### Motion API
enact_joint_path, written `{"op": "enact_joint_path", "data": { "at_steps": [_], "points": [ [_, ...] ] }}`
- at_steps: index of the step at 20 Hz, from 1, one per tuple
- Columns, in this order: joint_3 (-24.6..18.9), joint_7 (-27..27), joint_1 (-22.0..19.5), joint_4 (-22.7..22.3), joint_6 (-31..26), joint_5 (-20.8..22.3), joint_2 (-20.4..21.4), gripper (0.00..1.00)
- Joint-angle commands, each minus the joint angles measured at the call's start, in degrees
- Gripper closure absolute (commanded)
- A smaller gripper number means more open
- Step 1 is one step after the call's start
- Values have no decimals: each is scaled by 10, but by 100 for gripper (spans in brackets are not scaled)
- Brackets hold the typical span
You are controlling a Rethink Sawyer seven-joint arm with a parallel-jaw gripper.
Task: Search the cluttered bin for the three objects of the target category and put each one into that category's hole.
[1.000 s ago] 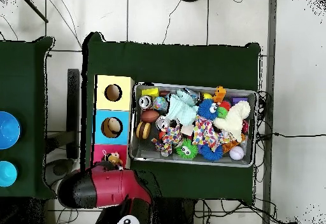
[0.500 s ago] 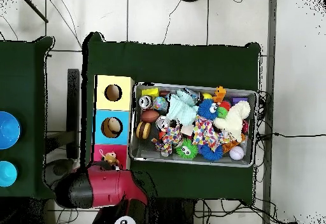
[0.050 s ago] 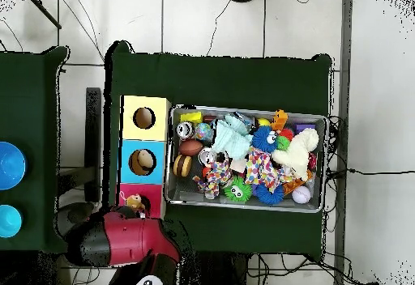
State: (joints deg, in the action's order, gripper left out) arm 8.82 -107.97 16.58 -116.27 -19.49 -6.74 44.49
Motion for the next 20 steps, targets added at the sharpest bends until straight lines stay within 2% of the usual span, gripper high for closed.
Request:
{"op": "enact_joint_path", "data": {
  "at_steps": [1, 6, 7, 13, 20],
  "points": [
    [-21, -127, -19, -5, 55, -27, -39, 100],
    [-14, -124, -12, -6, 61, -22, -41, 100],
    [-19, -121, -16, -9, 57, -24, -41, 0],
    [-32, -104, -29, -1, 38, -23, -43, 0],
    [-28, -104, -30, 3, 22, -24, -38, 0]
  ]
}}
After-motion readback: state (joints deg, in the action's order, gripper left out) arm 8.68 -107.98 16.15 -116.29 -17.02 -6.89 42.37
